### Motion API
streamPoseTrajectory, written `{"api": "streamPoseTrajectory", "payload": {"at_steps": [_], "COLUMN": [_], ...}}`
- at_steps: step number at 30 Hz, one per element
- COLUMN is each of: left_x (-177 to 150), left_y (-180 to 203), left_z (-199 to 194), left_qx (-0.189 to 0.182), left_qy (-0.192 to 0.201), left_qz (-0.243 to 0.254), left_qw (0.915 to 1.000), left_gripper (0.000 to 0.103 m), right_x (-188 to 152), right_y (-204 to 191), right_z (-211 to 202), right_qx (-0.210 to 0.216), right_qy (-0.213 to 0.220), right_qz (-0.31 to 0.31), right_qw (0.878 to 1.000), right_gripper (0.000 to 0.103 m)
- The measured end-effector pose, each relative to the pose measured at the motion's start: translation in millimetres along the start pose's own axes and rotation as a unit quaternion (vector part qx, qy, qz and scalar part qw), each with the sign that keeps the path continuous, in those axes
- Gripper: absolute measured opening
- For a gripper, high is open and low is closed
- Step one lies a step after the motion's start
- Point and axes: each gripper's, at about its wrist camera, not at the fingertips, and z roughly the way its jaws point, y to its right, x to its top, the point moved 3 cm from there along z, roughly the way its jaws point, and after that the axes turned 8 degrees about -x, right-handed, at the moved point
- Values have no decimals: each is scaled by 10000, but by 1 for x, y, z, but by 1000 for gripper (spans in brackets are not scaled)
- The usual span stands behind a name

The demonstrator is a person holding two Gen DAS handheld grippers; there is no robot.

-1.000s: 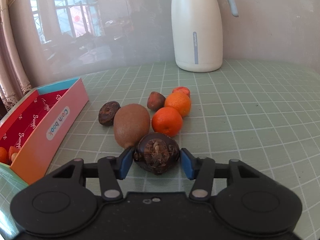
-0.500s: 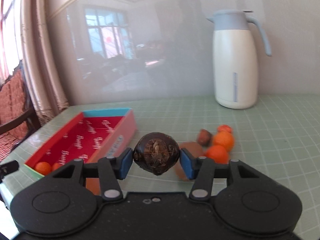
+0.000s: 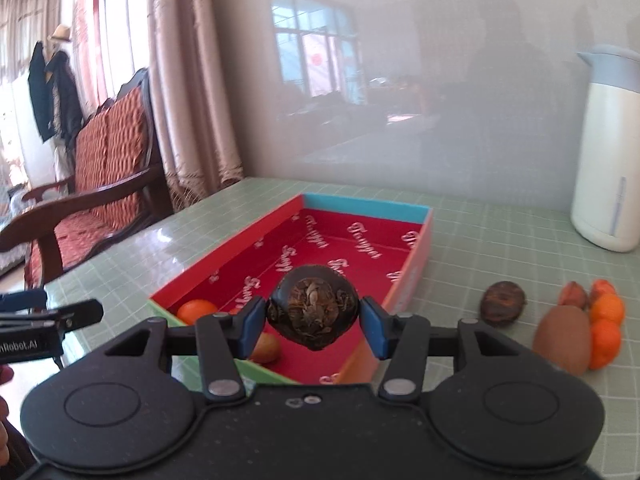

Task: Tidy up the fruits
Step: 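Carry the brown fruit with the right tool into the red box and release, then move the right tool back toward the remaining fruits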

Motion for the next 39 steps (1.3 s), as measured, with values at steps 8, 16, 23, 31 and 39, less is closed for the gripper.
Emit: {"api": "streamPoseTrajectory", "payload": {"at_steps": [8,16,23,31,39], "left_x": [1,0,1,2,1], "left_y": [-7,2,15,46,92], "left_z": [2,1,0,1,1], "left_qx": [28,-46,-149,-441,-836], "left_qy": [-21,-4,4,-11,-16], "left_qz": [-106,-28,26,170,441], "left_qw": [9999,10000,9999,9989,9955], "left_gripper": [100,101,101,101,101], "right_x": [-6,-6,-5,-4,-12], "right_y": [-19,-9,3,42,93], "right_z": [5,0,-12,-27,-45], "right_qx": [-73,-152,-371,-862,-1485], "right_qy": [-121,-40,125,232,114], "right_qz": [-347,-246,-154,248,783], "right_qw": [9993,9996,9991,9957,9857], "right_gripper": [51,54,70,94,103]}}
